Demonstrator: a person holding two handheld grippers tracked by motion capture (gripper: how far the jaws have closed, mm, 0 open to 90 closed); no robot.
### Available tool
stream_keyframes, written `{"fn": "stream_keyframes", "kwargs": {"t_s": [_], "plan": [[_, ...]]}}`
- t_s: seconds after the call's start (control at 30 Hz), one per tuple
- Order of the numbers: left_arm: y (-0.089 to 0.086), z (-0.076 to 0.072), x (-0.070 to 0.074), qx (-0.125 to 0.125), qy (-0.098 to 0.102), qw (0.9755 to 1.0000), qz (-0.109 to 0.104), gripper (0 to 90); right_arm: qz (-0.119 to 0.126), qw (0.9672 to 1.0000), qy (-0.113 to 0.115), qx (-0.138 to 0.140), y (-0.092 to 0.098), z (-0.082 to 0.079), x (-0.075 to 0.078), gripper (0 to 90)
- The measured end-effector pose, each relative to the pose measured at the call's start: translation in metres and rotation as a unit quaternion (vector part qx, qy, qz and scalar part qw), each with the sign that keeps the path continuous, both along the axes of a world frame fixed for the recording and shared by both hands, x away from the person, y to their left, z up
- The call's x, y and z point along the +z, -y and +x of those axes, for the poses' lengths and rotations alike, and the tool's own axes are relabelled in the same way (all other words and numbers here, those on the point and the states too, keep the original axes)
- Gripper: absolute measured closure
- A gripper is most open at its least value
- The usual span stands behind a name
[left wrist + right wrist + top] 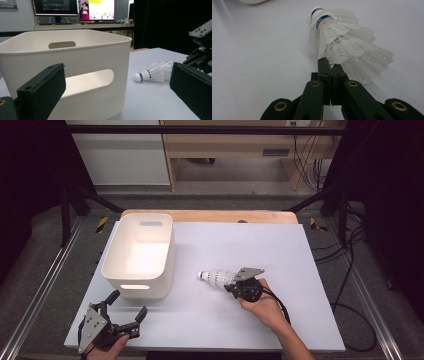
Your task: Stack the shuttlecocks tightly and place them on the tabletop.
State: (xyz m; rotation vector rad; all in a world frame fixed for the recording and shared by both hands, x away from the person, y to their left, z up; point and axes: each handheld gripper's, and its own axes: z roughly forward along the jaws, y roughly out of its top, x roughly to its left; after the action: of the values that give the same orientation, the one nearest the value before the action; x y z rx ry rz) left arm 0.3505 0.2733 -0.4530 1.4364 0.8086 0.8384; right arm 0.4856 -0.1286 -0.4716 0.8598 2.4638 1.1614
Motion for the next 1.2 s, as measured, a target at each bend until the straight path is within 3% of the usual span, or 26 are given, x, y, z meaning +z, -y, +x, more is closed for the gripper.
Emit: {"fn": "stream_keyframes", "kwargs": {"t_s": [1.2], "plan": [[-0.0004,-0.0004,0.0004,0.001,0.001,1.0,0.0,0.5,0.007,0.9999,-0.001,-0.011,0.0032,-0.0028,0.004,67.9]]}}
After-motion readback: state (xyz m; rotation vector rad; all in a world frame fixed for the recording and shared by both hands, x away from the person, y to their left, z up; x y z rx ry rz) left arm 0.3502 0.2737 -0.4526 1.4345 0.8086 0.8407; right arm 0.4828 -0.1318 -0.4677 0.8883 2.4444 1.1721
